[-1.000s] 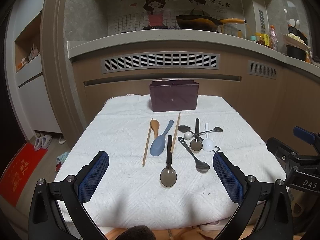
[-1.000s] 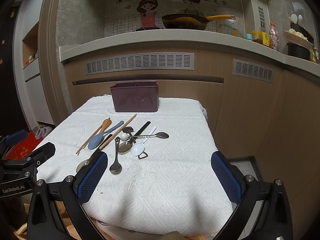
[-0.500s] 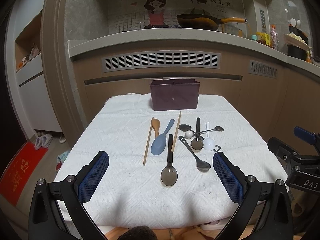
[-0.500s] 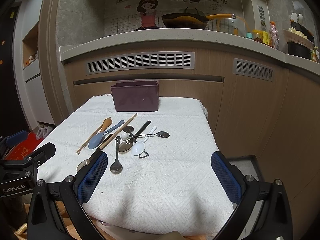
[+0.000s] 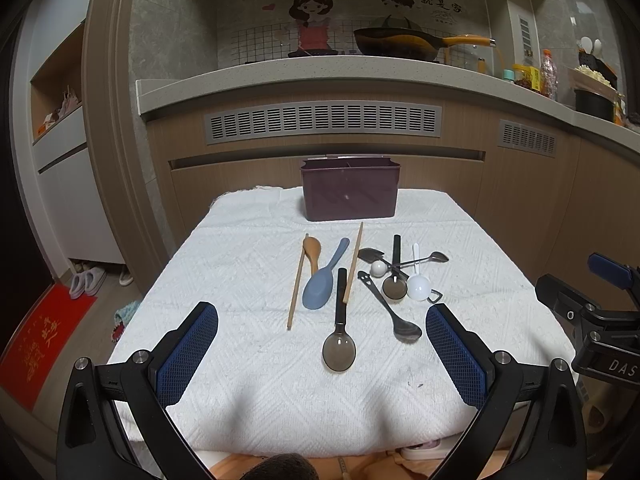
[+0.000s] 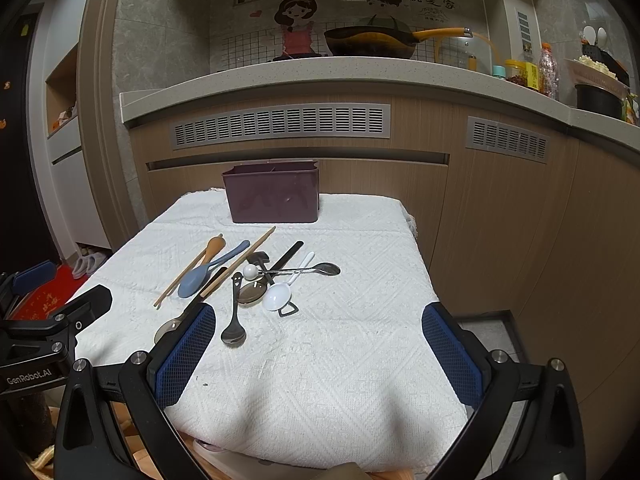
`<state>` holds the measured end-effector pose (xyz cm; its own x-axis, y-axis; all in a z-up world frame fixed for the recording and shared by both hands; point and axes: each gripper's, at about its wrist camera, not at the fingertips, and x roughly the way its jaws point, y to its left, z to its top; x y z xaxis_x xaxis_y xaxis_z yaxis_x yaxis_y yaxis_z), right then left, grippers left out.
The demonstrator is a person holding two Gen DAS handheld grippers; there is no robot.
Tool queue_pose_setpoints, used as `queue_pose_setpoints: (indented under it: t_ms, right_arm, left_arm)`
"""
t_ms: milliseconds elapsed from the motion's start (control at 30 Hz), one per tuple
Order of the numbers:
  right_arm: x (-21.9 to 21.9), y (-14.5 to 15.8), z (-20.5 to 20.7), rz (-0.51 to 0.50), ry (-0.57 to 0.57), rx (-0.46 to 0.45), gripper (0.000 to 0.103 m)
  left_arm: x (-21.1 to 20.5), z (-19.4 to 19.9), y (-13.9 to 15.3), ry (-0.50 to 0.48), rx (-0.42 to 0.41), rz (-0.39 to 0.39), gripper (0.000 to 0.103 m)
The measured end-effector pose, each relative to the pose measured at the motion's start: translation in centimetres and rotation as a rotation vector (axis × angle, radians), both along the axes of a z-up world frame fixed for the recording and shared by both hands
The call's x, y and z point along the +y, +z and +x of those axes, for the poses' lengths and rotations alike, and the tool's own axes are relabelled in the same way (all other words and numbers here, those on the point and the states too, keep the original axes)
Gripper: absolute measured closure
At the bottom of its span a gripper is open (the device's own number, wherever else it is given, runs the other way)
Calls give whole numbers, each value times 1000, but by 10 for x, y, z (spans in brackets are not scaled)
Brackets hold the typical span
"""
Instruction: Organize utensils
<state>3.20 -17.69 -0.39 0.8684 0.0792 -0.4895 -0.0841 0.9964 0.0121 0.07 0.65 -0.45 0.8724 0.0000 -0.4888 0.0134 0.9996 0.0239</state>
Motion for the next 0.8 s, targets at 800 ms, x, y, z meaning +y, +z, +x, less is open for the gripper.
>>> queue_pose_setpoints:
  t_ms: [800]
  right_arm:
    - [-1,0,1,2,1,2,1]
  left_arm:
    - [0,0,1,-1,2,0,0]
